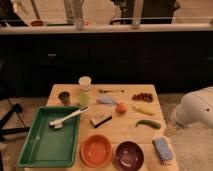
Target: Place sponge in tray
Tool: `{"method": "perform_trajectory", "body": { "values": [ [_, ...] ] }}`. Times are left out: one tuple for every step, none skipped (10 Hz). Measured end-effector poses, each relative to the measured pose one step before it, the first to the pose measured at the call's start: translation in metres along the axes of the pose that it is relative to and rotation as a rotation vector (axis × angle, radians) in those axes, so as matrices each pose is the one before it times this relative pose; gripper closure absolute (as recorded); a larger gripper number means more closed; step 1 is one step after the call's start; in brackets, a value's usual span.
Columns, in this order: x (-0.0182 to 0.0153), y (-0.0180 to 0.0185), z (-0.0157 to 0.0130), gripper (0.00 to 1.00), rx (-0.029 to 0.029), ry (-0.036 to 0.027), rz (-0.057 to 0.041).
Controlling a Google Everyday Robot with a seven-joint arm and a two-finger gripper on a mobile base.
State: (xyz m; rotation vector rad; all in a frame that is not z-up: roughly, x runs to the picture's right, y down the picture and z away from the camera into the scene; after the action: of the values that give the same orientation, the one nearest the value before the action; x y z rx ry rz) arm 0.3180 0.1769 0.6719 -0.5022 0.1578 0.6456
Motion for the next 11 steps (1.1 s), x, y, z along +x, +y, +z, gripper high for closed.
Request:
{"method": "perform_trajectory", "body": {
  "values": [
    [-0.00092, 0.00012, 0.00020, 0.32, -0.00050, -0.00044, -0.00156],
    [-0.00067, -0.00008, -0.00002, 0.32, 0.00024, -0.00198, 0.00332],
    [0.00151, -0.00028, 0.00043, 0.32, 0.00199, -0.00074, 0.01588],
    [0.00429, -0.00004, 0.00444, 0.32, -0.00052, 0.00111, 0.04839],
    [0.00654, 0.00073, 0.00898, 0.32, 0.00028, 0.00663, 0.05600],
    [0.00606, 0.00315, 0.01292, 0.32, -0.00627, 0.00638, 0.04683],
    [0.00750, 0.00248, 0.01499, 0.32, -0.00468, 0.00977, 0.04547],
    [0.00409, 0.00356, 0.01323, 0.32, -0.00952, 0.00549, 0.04006],
    [0.00567, 0.00379, 0.00928, 0.32, -0.01039, 0.00393, 0.03797],
    [0.00423, 0.00296, 0.00357, 0.32, -0.00571, 0.00170, 0.02338],
    [0.00530, 0.00270, 0.00225, 0.32, -0.00365, 0.00276, 0.01801]
  ]
}}
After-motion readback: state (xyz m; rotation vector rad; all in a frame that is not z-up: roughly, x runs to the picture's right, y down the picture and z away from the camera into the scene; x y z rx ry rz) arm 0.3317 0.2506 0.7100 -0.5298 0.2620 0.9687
